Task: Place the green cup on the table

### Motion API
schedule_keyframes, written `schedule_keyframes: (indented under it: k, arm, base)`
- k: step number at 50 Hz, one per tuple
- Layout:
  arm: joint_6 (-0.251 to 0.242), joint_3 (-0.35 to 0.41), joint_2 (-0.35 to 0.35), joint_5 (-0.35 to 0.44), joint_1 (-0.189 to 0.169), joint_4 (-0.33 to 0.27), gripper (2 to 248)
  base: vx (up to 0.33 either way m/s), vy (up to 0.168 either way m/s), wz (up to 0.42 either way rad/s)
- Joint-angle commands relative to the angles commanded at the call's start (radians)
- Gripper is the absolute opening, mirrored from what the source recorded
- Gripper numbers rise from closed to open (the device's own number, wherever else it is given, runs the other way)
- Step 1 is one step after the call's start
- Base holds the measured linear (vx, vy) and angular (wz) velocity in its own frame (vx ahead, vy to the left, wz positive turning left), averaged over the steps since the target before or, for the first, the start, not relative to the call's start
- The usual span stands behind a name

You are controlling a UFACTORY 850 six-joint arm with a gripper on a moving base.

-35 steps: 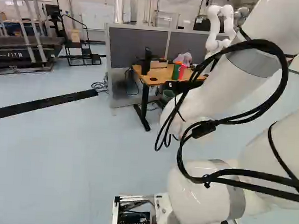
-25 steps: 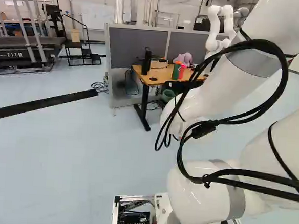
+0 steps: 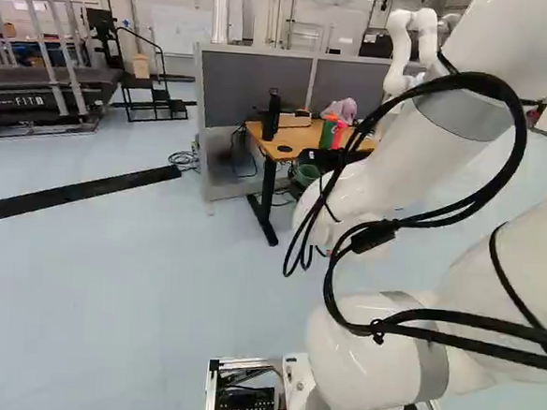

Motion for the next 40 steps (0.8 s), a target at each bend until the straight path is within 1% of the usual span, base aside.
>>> schedule_keyframes:
  k: [40]
  arm:
    - [0.000, 0.000, 0.000, 0.000, 0.000, 0.000, 128]
  base:
    - [0.234, 0.005, -0.002]
